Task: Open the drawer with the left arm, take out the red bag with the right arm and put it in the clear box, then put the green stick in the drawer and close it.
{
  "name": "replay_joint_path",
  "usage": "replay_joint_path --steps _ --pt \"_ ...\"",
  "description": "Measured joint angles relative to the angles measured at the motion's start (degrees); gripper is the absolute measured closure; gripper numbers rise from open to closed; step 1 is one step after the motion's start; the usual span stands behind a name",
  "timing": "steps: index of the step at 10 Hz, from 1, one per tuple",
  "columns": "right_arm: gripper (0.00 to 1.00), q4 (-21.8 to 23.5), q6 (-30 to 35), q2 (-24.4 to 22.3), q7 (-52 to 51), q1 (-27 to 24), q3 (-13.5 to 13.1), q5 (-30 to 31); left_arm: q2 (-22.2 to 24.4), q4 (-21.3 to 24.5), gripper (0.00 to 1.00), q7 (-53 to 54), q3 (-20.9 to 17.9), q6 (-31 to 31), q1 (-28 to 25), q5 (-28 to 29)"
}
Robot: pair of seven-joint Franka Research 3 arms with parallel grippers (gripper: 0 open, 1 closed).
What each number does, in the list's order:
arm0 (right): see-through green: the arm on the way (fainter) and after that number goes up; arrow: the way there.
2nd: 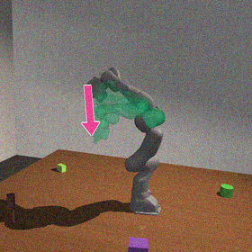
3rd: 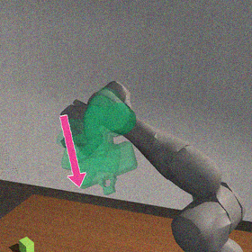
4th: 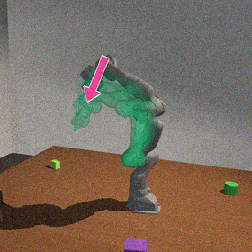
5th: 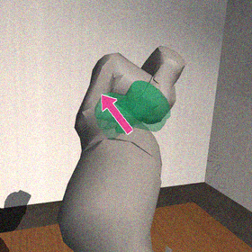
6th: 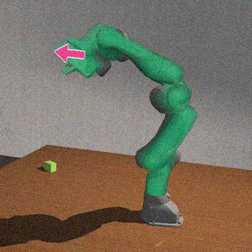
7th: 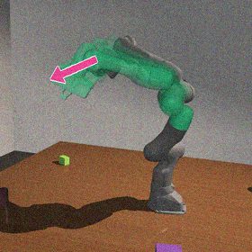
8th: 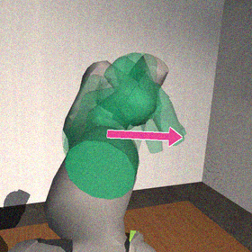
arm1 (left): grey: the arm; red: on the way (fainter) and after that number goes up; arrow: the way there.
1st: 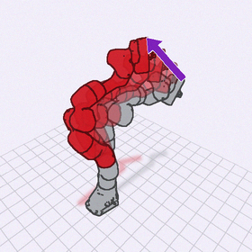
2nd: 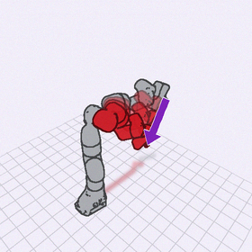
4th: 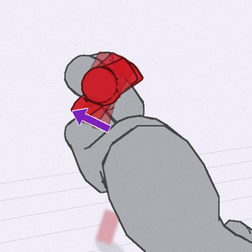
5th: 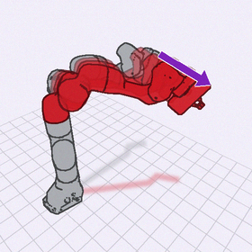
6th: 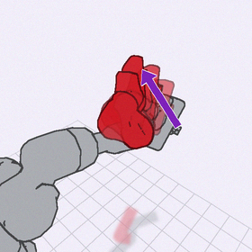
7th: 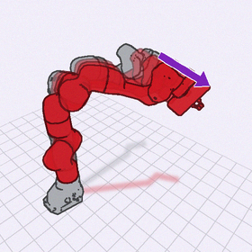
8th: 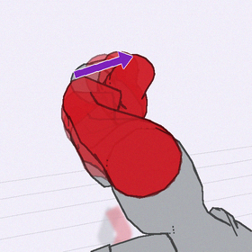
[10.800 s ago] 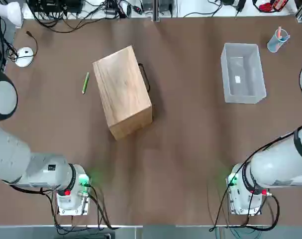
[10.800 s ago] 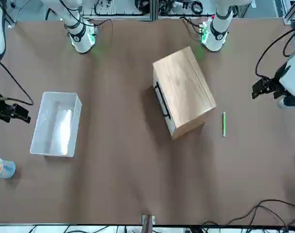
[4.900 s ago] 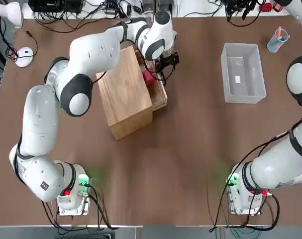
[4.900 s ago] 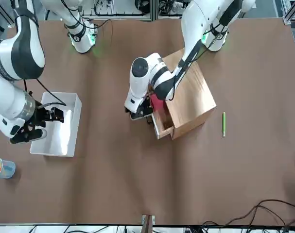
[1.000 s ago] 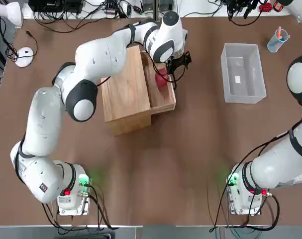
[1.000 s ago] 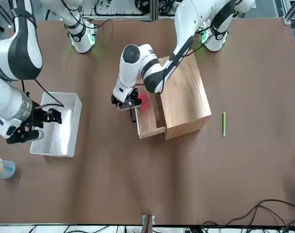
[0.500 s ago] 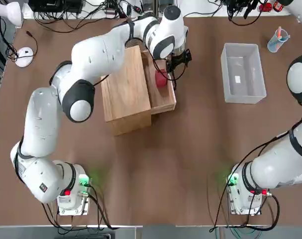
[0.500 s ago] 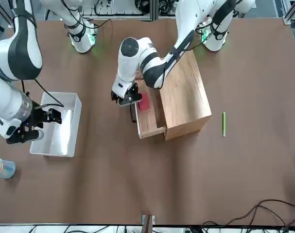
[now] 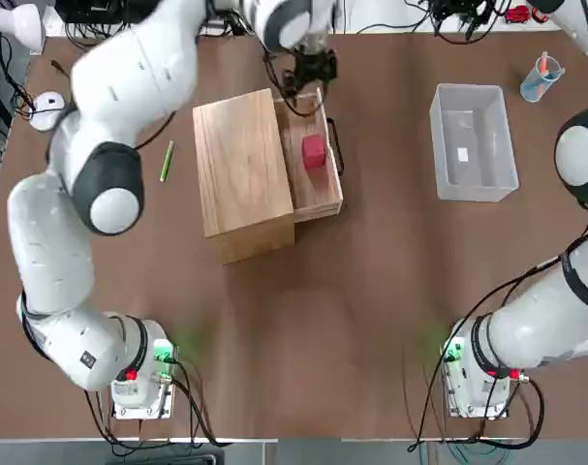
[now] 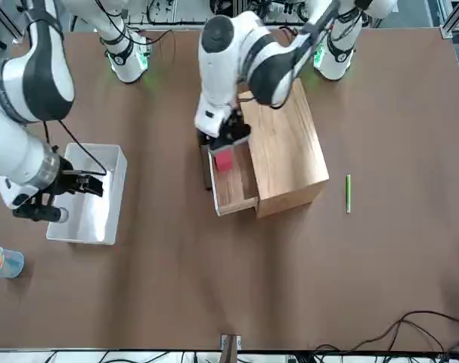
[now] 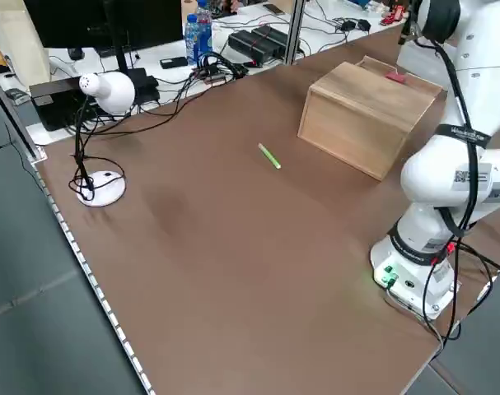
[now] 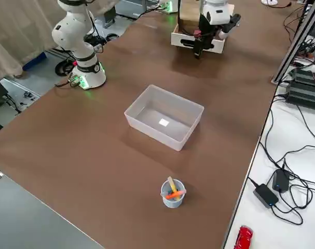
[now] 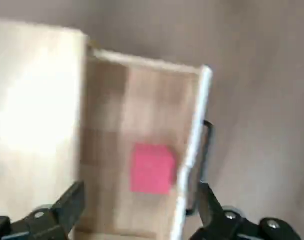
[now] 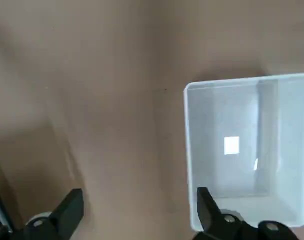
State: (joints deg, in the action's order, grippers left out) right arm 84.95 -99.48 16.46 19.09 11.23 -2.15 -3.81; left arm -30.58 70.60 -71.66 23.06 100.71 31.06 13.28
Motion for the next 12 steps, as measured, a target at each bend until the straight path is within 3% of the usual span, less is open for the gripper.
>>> replay_joint_path --steps 3,6,9,11,12 --pt "0.0 0.4 -6.1 0.9 27.8 11.3 0.3 -0.3 10.6 13.3 0.04 14.2 -0.1 1.4 -10.3 -4.6" --pt "0.0 0.7 -12.6 5.9 60.1 23.4 0.4 0.4 17.4 20.8 0.03 30.5 -3.3 2.0 -19.5 -10.5" --pt "0.0 0.9 -16.4 9.0 82.5 28.0 0.3 0.3 20.0 26.8 0.05 47.8 -10.1 5.6 -24.7 -12.9" --pt "0.0 2.7 -17.8 9.7 91.5 29.9 0.3 0.3 20.9 33.0 0.07 57.5 -15.5 12.7 -26.0 -13.3" --pt "0.0 5.3 -19.4 9.8 94.4 30.7 0.3 0.2 21.2 36.9 0.08 62.2 -16.3 17.6 -28.6 -13.4"
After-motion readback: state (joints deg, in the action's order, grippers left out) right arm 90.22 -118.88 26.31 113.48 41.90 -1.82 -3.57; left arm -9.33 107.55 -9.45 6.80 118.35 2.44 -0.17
